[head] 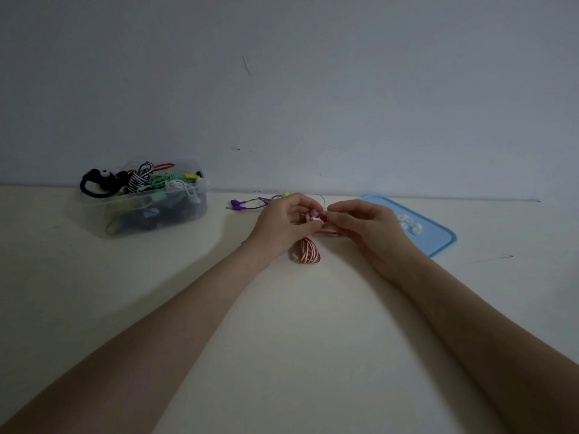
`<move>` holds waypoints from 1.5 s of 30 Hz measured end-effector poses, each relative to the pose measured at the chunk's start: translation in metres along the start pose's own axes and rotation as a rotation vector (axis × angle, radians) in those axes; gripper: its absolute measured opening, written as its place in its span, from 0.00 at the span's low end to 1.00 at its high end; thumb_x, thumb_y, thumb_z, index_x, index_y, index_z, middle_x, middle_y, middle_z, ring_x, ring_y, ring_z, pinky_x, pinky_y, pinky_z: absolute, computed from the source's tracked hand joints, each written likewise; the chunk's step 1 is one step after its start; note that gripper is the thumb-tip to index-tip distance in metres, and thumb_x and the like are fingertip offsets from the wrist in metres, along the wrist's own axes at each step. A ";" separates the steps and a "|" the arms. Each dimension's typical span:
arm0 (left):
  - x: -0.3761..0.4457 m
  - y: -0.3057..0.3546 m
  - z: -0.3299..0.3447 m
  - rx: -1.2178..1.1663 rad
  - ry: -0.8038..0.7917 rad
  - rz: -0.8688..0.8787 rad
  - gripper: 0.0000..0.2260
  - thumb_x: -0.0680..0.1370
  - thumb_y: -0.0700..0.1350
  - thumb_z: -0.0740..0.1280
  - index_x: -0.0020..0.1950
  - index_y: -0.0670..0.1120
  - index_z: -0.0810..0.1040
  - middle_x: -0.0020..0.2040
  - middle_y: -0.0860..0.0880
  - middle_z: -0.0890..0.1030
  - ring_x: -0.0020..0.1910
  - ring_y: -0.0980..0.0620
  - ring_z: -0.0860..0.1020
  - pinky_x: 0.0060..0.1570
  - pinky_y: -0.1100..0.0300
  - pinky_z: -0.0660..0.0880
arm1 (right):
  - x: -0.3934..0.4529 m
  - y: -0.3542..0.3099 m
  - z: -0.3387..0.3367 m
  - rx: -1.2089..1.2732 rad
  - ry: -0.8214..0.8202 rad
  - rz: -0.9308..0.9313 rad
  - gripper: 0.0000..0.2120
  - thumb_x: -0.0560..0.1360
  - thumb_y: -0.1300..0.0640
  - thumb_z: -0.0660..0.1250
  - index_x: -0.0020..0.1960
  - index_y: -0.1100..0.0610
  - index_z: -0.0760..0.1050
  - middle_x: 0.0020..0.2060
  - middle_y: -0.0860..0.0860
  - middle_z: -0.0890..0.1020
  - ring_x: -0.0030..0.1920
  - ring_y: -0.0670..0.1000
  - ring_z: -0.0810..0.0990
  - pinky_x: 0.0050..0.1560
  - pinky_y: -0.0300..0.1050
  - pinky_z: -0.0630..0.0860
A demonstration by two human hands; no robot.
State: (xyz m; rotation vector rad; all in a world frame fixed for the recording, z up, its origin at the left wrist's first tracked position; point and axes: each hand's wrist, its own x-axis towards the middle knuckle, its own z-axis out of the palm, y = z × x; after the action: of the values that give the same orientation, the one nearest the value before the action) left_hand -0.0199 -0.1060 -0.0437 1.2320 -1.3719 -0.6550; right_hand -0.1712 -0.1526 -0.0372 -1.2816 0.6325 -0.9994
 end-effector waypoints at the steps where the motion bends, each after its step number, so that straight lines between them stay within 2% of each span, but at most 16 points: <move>1: 0.000 0.000 0.000 0.006 0.005 -0.003 0.12 0.71 0.33 0.71 0.42 0.50 0.77 0.40 0.51 0.79 0.38 0.61 0.78 0.46 0.71 0.75 | 0.000 -0.001 0.000 -0.003 -0.010 0.003 0.05 0.70 0.71 0.67 0.44 0.65 0.79 0.37 0.55 0.84 0.39 0.49 0.83 0.47 0.37 0.80; 4: 0.002 -0.002 0.000 0.010 0.022 -0.019 0.13 0.71 0.32 0.70 0.44 0.49 0.77 0.41 0.51 0.79 0.40 0.57 0.78 0.46 0.69 0.75 | -0.001 -0.001 0.001 0.000 -0.030 0.013 0.05 0.72 0.70 0.66 0.45 0.66 0.79 0.38 0.55 0.85 0.41 0.50 0.83 0.51 0.39 0.79; 6: 0.002 -0.002 -0.001 0.003 0.028 -0.028 0.12 0.71 0.32 0.70 0.45 0.48 0.77 0.42 0.51 0.79 0.41 0.57 0.79 0.47 0.69 0.75 | -0.002 -0.002 0.001 0.006 -0.028 0.014 0.05 0.72 0.70 0.65 0.44 0.65 0.80 0.38 0.55 0.85 0.40 0.49 0.83 0.50 0.39 0.79; 11: 0.001 -0.001 0.000 0.019 0.036 0.001 0.10 0.70 0.31 0.70 0.45 0.45 0.77 0.41 0.51 0.80 0.37 0.64 0.78 0.45 0.72 0.75 | -0.003 -0.003 0.003 0.006 -0.006 0.009 0.04 0.70 0.70 0.67 0.43 0.66 0.79 0.35 0.54 0.84 0.37 0.47 0.83 0.43 0.34 0.79; 17: -0.001 0.001 0.000 0.114 0.045 0.077 0.10 0.71 0.32 0.70 0.47 0.44 0.76 0.39 0.54 0.79 0.36 0.68 0.78 0.41 0.75 0.73 | -0.003 -0.002 0.001 -0.026 0.002 0.017 0.05 0.71 0.71 0.67 0.45 0.68 0.80 0.40 0.58 0.84 0.41 0.50 0.83 0.49 0.37 0.79; 23: -0.003 0.001 -0.001 0.136 0.053 0.131 0.15 0.71 0.31 0.69 0.44 0.51 0.72 0.40 0.55 0.81 0.40 0.61 0.80 0.47 0.66 0.77 | -0.003 -0.002 -0.001 -0.041 -0.022 0.045 0.07 0.70 0.71 0.67 0.47 0.69 0.80 0.45 0.62 0.83 0.44 0.52 0.84 0.50 0.38 0.79; 30: -0.002 0.002 -0.001 0.020 0.035 0.088 0.14 0.70 0.31 0.70 0.42 0.48 0.70 0.41 0.50 0.82 0.39 0.59 0.80 0.45 0.67 0.77 | -0.001 -0.007 -0.001 0.057 -0.055 0.112 0.06 0.72 0.72 0.65 0.47 0.70 0.79 0.41 0.58 0.85 0.41 0.50 0.84 0.44 0.35 0.79; 33: -0.001 0.002 -0.002 -0.051 0.043 0.028 0.14 0.70 0.31 0.70 0.42 0.47 0.71 0.42 0.46 0.82 0.39 0.54 0.79 0.42 0.65 0.76 | 0.001 -0.007 -0.001 0.101 -0.049 0.160 0.06 0.72 0.72 0.64 0.47 0.70 0.78 0.41 0.58 0.85 0.40 0.49 0.84 0.47 0.37 0.80; 36: -0.001 0.002 -0.001 -0.080 0.030 -0.006 0.13 0.70 0.30 0.70 0.42 0.46 0.71 0.41 0.47 0.82 0.37 0.57 0.78 0.40 0.66 0.75 | 0.001 -0.009 -0.001 0.109 -0.049 0.205 0.06 0.72 0.72 0.64 0.47 0.70 0.78 0.41 0.57 0.85 0.38 0.48 0.83 0.49 0.37 0.79; 39: -0.001 0.001 -0.001 -0.054 0.020 -0.005 0.13 0.70 0.31 0.70 0.42 0.47 0.72 0.41 0.49 0.82 0.37 0.58 0.78 0.41 0.66 0.75 | 0.000 -0.012 -0.002 0.121 -0.064 0.241 0.06 0.70 0.71 0.65 0.46 0.70 0.79 0.40 0.57 0.85 0.38 0.48 0.84 0.46 0.36 0.80; 42: -0.001 0.000 -0.001 0.012 0.031 0.021 0.13 0.70 0.32 0.71 0.41 0.49 0.72 0.41 0.48 0.82 0.41 0.53 0.79 0.45 0.62 0.76 | 0.000 -0.011 -0.003 0.086 -0.077 0.235 0.07 0.70 0.71 0.65 0.47 0.70 0.79 0.43 0.58 0.85 0.41 0.49 0.84 0.48 0.38 0.80; 45: -0.001 0.002 -0.001 0.101 0.034 0.088 0.14 0.70 0.33 0.71 0.40 0.50 0.72 0.38 0.51 0.81 0.41 0.55 0.80 0.48 0.60 0.77 | 0.000 -0.010 -0.002 0.068 -0.060 0.229 0.05 0.69 0.71 0.66 0.43 0.69 0.80 0.42 0.58 0.85 0.40 0.49 0.84 0.49 0.39 0.80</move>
State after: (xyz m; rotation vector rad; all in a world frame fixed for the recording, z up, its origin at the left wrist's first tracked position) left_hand -0.0200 -0.1038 -0.0421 1.2493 -1.4365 -0.5068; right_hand -0.1757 -0.1534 -0.0282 -1.1470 0.6765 -0.7847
